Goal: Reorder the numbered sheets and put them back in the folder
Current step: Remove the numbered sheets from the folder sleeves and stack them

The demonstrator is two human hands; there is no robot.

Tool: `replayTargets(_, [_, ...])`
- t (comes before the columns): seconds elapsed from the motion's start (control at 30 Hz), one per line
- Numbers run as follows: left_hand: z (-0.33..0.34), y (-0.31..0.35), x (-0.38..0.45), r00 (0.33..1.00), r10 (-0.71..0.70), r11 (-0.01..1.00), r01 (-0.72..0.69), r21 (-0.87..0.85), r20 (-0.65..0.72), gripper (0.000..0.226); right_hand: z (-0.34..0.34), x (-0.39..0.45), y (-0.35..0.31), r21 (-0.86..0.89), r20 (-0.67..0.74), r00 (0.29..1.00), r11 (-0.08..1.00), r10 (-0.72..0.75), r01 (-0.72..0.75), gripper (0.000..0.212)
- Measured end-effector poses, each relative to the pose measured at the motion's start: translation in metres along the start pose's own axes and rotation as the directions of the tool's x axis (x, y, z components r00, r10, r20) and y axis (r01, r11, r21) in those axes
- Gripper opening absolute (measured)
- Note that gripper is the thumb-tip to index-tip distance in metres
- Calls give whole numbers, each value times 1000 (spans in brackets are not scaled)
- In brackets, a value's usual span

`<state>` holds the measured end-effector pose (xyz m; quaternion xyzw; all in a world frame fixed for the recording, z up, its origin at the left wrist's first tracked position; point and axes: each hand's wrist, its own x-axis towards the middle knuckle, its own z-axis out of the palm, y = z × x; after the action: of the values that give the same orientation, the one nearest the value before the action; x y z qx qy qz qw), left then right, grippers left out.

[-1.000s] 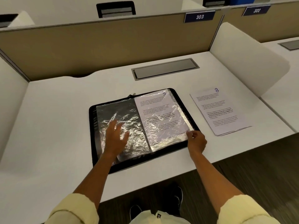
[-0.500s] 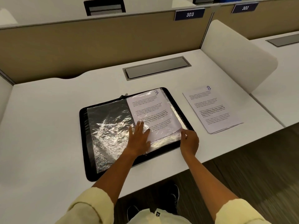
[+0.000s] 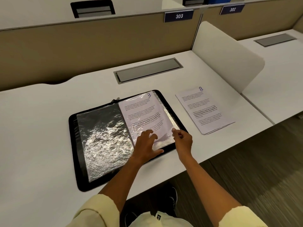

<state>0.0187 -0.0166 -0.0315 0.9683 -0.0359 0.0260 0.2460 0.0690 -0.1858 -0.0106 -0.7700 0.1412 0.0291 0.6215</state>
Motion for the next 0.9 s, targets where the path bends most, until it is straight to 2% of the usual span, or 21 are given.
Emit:
replayTargets(0.13, [4, 7, 7, 997, -14, 999, 10, -43, -82, 45, 0, -2, -12, 92, 71, 997, 995, 37, -44, 18])
replayTargets(0.3, [-3, 16, 12, 991, -80, 983, 61, -171, -105, 7, 1, -6, -18, 145, 97, 995, 988, 30, -44, 22])
replayTargets(0.47, [-13, 14, 18, 977, -207, 932, 180, -315, -56, 10, -4, -11, -12, 224, 103, 987, 964, 124, -144, 40])
replayTargets(0.6, [-17, 9, 21, 964, -267, 900, 242, -362, -18, 23, -8, -19, 1, 199, 233, 962, 961, 144, -192, 19])
replayTargets(0.7, [-19, 7, 22, 967, -256, 893, 238, -381, 4, 31, -4, -26, 7, 153, 292, 943, 965, 162, -213, 42])
replayTargets(0.8, [-20, 5, 22, 976, -214, 898, 215, -383, 44, 27, 2, -29, 9, 144, 320, 931, 963, 174, -230, 56])
replayTargets(0.83, [-20, 3, 22, 978, -203, 898, 209, -386, 56, 25, 3, -29, 8, 137, 318, 931, 964, 176, -229, 55])
replayTargets(0.9, [-22, 2, 21, 979, -188, 894, 205, -398, 81, 20, 5, -28, 8, 122, 285, 943, 969, 173, -215, 39])
